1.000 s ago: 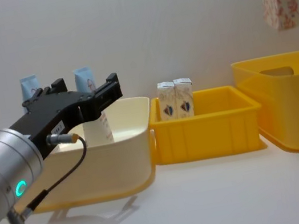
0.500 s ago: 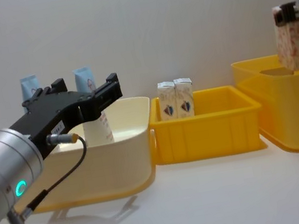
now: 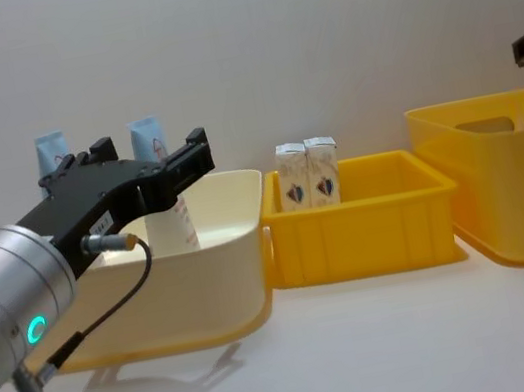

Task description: Bimanual collaborative sorting of washing and personal care products

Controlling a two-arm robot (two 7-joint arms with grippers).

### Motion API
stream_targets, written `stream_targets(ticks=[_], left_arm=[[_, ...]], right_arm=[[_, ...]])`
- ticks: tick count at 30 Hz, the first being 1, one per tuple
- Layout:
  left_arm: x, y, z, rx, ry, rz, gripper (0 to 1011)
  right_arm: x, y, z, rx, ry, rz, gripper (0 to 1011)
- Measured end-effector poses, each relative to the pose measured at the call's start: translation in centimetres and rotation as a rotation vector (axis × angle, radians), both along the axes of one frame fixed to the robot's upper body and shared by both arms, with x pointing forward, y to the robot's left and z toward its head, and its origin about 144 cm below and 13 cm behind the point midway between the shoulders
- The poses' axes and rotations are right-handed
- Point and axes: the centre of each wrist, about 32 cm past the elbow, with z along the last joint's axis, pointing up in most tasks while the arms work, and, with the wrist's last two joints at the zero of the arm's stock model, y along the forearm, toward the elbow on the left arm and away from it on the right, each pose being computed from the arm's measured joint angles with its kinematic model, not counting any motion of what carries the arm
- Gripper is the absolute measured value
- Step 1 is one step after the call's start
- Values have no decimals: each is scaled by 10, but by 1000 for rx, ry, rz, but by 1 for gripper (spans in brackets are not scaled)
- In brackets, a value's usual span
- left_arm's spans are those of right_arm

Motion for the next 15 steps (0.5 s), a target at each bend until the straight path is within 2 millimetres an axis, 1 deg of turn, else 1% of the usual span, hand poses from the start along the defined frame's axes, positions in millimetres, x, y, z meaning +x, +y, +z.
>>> stream_targets(ticks=[1,5,6,7,9,10,11,12,13,15], left_arm=[[0,0,0,0,0,0,1002],[0,0,0,0,0,0,1002],[0,0,0,0,0,0,1002],[0,0,0,0,0,0,1001],[0,0,0,0,0,0,1002],[0,0,0,0,0,0,1002],[0,0,0,0,0,0,1002],[0,0,0,0,0,0,1002],[0,0,0,0,0,0,1002],[0,0,0,0,0,0,1002]], right_arm=[[0,-1,0,1,0,-2,599],[-1,-3,0,5,2,-11,697],[-1,-4,0,7,2,-14,755],[-1,-5,0,7,3,-15,765],[-1,-6,0,9,3,-18,832],[-1,-6,0,9,3,-18,844],[-1,-6,-1,10,4,-20,884],[-1,-7,-1,10,4,-21,894],[-1,-7,-1,11,4,-22,948],[-1,-8,-1,12,4,-24,977]])
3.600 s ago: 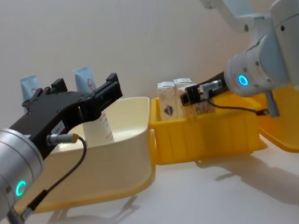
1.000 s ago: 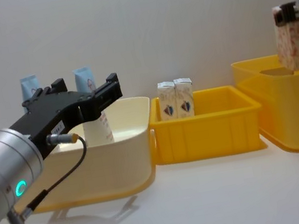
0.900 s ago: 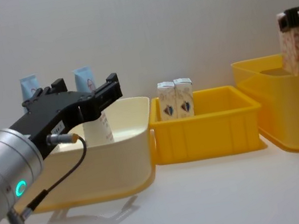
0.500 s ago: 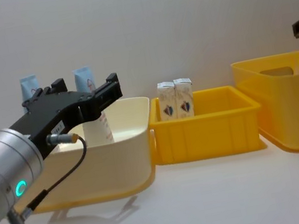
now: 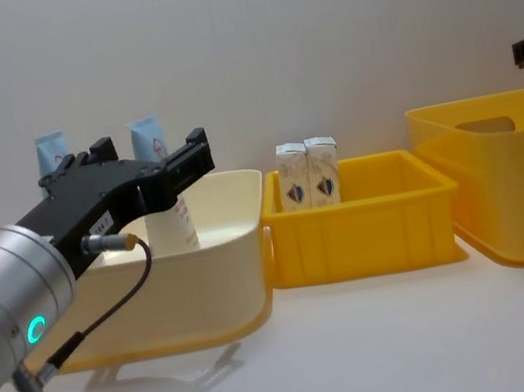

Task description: Bimanual collaborative sorting of washing and personal care products

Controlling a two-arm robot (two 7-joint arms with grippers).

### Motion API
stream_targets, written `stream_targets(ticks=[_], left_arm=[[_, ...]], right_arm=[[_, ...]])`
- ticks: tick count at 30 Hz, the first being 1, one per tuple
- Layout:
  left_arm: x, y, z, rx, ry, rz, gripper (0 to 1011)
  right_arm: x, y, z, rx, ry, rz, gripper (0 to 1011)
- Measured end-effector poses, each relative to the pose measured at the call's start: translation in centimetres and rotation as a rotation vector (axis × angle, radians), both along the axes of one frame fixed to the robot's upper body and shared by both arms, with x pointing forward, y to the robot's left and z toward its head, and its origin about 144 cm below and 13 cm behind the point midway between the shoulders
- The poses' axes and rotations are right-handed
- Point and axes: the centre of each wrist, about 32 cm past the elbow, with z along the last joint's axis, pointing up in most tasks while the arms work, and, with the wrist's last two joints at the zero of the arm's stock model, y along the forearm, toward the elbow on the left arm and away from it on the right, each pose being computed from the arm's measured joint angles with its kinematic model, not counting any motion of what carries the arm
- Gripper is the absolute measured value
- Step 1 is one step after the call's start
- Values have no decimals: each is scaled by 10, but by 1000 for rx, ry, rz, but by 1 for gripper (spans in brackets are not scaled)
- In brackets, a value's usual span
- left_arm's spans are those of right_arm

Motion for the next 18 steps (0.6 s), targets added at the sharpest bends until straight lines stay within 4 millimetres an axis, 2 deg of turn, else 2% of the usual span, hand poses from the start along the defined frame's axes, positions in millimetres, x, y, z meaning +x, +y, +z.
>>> stream_targets(ticks=[8,18], left_arm=[[0,0,0,0,0,0,1002],[0,0,0,0,0,0,1002]], right_arm=[[-1,-1,0,2,-3,-3,1001],[-14,-2,6,2,-83,31,1001]])
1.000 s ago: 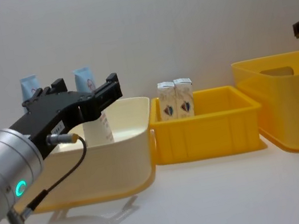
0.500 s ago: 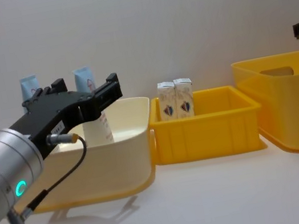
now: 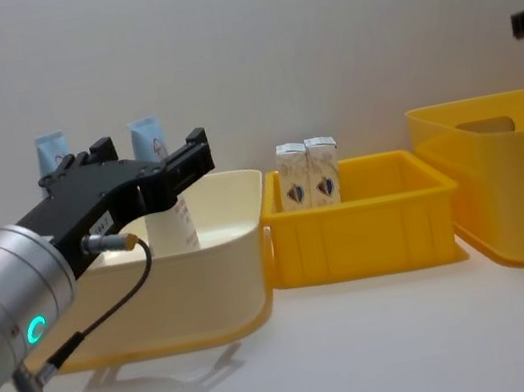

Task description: Bimanual collaborative sorting of washing and personal care products

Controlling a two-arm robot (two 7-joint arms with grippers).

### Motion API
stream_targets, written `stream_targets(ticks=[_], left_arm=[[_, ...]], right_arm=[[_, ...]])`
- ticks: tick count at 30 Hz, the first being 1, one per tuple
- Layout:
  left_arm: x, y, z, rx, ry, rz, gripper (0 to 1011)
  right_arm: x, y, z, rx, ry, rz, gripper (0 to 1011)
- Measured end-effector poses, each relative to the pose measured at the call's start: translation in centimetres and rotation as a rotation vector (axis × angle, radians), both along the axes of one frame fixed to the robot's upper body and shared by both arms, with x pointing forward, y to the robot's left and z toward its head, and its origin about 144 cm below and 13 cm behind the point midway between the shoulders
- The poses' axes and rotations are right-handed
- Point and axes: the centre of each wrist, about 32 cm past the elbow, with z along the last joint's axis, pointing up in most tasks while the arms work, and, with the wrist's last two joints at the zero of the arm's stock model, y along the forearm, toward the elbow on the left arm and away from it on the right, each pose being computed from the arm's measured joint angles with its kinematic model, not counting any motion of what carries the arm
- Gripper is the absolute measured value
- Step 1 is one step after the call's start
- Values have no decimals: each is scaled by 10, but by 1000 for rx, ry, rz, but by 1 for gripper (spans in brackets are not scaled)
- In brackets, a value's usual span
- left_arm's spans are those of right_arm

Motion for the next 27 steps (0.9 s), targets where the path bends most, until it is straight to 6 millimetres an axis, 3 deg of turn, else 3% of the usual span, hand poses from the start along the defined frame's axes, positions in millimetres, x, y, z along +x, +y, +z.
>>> stream_targets(ticks=[27], left_arm=[[0,0,0,0,0,-1,1002]], right_arm=[[-76,-25,20,6,-350,271,1001]])
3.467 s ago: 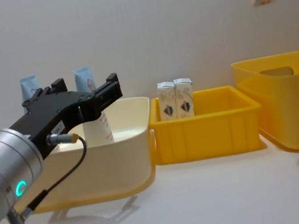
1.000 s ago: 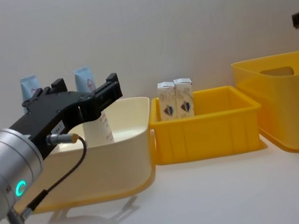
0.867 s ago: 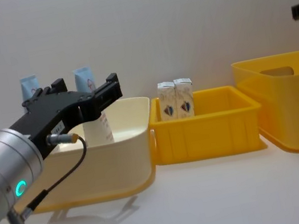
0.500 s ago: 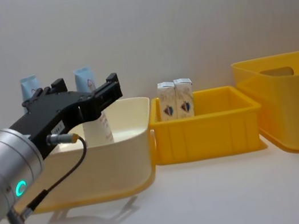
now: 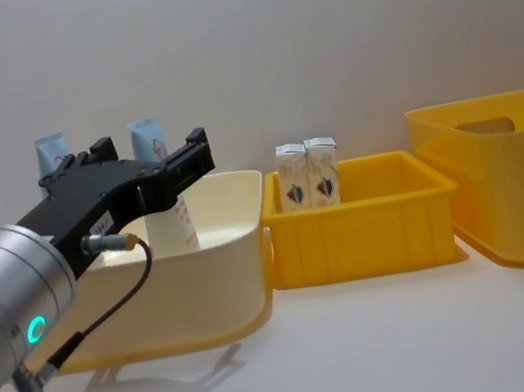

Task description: Bimanual collaborative sorting of washing and personal care products

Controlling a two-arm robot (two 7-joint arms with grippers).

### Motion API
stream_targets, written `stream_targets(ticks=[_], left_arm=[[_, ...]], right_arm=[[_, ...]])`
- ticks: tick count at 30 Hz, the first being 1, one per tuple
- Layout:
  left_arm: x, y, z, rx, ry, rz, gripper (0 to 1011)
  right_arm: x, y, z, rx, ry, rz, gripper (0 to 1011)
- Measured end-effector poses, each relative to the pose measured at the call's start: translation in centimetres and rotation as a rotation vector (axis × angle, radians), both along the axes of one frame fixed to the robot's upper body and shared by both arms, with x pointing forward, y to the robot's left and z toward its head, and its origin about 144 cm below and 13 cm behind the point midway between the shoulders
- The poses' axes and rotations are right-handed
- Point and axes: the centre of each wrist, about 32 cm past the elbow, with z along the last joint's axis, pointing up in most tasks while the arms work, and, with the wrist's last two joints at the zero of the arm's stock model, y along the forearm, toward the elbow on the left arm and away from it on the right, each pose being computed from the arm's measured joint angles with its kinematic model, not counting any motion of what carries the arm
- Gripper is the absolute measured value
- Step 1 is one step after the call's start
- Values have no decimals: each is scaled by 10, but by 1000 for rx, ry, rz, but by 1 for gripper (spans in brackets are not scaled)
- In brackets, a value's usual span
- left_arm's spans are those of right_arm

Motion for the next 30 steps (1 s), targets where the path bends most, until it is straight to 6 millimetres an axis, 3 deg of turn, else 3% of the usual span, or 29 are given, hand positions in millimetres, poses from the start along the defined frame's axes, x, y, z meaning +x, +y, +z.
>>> stream_targets(ticks=[10,30], left_arm=[[9,7,1,-14,14,-15,1002],[48,35,-2,-26,104,-23,1002]], right_arm=[[-11,-3,4,-6,-46,42,1001],[-20,-4,7,-13,-83,75,1001]])
